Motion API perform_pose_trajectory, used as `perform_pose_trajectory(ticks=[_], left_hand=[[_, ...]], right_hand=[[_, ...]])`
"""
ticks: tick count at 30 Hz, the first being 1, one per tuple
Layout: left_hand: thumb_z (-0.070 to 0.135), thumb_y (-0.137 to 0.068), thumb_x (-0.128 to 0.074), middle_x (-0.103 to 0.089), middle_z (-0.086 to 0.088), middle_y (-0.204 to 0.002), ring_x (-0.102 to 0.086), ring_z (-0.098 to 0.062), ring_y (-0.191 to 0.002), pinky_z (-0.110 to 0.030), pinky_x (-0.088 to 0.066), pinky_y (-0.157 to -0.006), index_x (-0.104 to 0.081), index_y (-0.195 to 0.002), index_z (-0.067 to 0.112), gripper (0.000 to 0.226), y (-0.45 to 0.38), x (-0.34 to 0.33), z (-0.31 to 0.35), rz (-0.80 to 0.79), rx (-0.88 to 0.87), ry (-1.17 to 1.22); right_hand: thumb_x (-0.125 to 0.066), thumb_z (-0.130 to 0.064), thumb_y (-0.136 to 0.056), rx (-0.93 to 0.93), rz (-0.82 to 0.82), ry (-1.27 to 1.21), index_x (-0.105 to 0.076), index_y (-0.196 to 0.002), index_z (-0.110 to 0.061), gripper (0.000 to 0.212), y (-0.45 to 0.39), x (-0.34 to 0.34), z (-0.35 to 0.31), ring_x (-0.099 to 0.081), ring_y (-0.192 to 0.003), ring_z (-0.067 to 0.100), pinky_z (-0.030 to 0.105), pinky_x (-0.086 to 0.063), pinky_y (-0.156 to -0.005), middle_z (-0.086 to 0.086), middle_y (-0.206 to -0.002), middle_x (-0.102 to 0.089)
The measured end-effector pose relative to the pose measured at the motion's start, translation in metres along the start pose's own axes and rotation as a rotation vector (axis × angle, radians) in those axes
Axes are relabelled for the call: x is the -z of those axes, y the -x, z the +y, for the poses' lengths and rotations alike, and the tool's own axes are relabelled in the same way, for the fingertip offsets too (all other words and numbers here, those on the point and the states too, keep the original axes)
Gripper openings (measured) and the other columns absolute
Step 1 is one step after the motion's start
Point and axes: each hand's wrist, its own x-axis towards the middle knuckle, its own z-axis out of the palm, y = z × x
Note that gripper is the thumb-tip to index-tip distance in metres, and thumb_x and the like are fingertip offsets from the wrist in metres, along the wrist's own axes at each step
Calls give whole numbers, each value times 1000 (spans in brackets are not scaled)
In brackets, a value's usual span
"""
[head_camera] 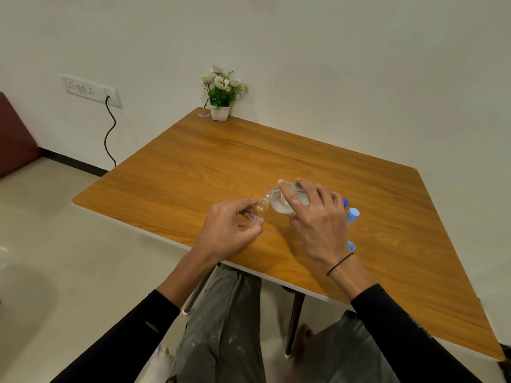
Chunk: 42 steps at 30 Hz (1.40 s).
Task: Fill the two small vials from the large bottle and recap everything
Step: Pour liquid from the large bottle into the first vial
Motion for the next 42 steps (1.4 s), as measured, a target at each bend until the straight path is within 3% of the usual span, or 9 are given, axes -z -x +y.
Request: perform_pose_trajectory(ticks=[6,12,27,42], left_hand=[[8,-86,-82,-77,-2,-96,-71,-13,-94,-17,-64,-72,-75,-128,15,43,-2,1,0,3,-4,-12],[7,-85,-83,-77,-3,-96,-72,-15,-93,-25,-67,-72,-76,-127,13,43,-4,-1,-2,10,8,-20],[11,-87,-82,-76,1,-96,-73,-14,-93,-22,-66,-73,-75,-127,12,41,-4,-1,-4,-4,19,-16],[14,-84,-82,-76,2,-94,-73,-13,-91,-30,-68,-73,-76,-126,17,42,-3,-2,-4,4,24,-14]], right_hand=[[-71,-16,-93,65,8,64,-49,-153,-28,65,-3,-1,7,-60,-122,35,50,-44,-91,17,-138,-62],[-69,-17,-97,99,18,91,-48,-154,-29,62,-4,0,11,-60,-124,37,52,-43,-94,17,-141,-61],[-68,-16,-98,130,25,113,-47,-154,-30,61,-8,0,14,-59,-126,37,53,-42,-95,16,-142,-60],[-69,-15,-98,141,21,96,-44,-155,-30,64,-9,1,16,-57,-129,38,54,-42,-97,17,-144,-58]])
